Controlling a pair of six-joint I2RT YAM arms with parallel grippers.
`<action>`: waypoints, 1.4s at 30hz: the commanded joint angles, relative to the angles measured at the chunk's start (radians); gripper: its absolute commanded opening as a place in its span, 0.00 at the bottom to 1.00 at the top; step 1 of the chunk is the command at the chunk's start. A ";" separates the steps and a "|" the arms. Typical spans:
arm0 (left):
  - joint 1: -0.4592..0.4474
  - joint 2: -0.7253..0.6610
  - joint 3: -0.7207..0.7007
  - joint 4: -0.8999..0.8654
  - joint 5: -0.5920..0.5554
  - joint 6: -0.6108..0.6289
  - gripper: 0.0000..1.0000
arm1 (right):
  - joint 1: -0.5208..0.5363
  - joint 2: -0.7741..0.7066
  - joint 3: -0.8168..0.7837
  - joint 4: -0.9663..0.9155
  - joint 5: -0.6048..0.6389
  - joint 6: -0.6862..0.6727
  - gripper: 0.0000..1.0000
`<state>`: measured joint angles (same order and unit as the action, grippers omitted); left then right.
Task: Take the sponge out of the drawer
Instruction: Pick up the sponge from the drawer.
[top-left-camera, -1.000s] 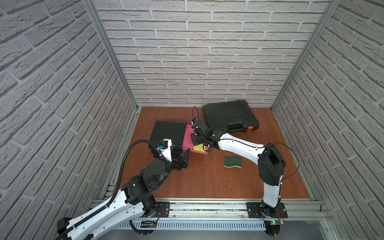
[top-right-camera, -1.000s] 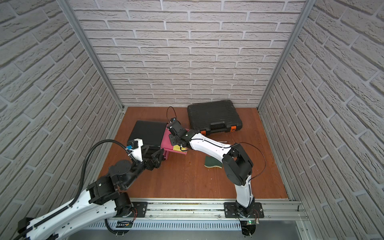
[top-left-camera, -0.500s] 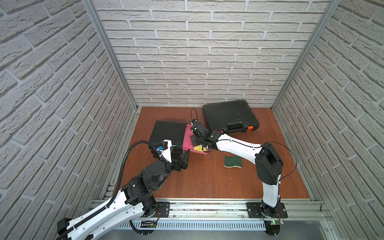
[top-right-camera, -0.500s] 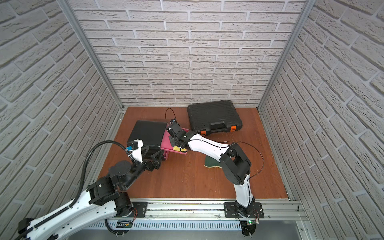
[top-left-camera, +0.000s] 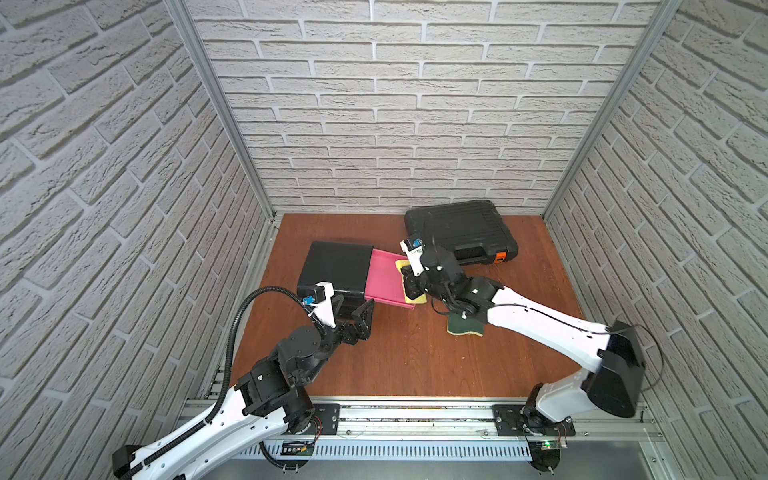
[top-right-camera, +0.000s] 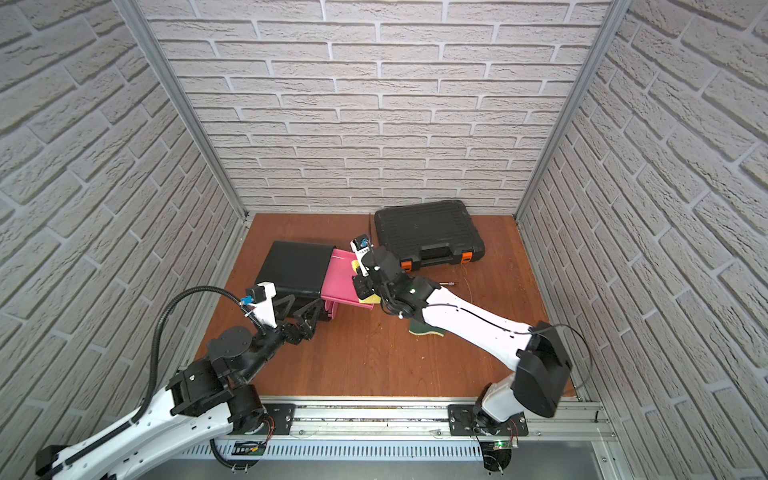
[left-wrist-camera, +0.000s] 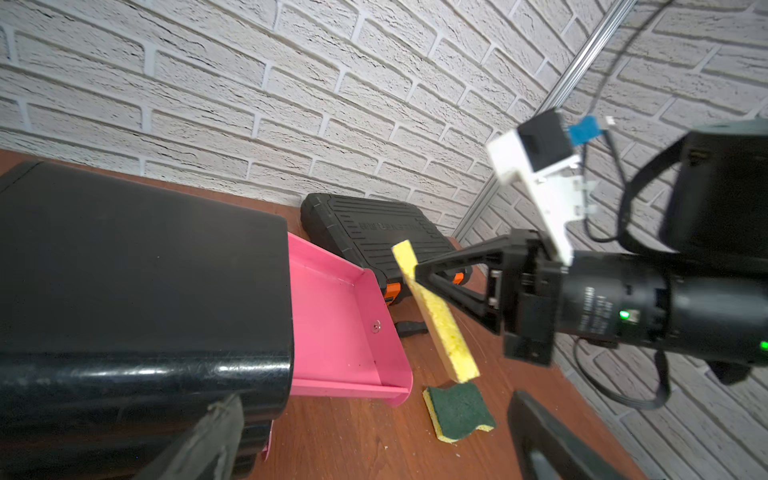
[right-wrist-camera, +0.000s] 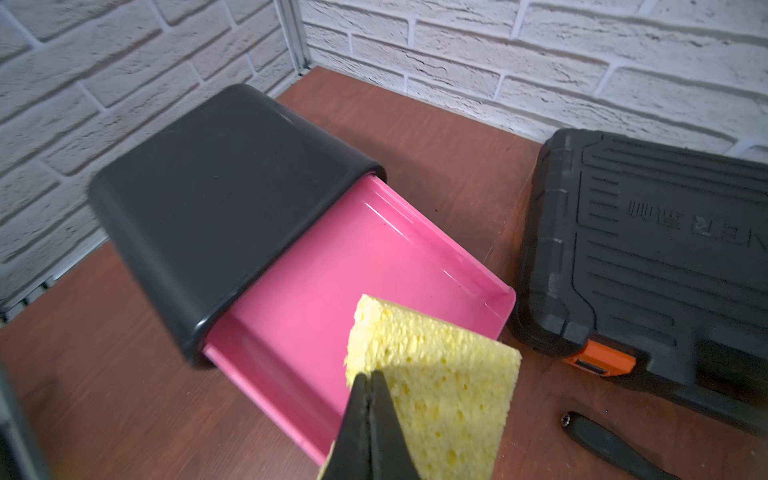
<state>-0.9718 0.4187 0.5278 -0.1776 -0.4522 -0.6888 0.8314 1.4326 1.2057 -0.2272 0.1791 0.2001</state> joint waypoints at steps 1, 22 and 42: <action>0.010 -0.010 0.002 -0.028 0.082 -0.098 0.98 | 0.008 -0.108 -0.081 0.038 -0.108 -0.150 0.03; 0.073 0.327 0.182 -0.022 0.670 -0.483 0.89 | 0.007 -0.552 -0.434 0.016 -0.507 -0.403 0.03; 0.205 0.559 0.224 0.142 0.979 -0.604 0.75 | 0.030 -0.489 -0.423 0.011 -0.526 -0.427 0.03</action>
<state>-0.7723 0.9760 0.7303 -0.1204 0.4644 -1.2682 0.8513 0.9436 0.7769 -0.2356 -0.3412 -0.2180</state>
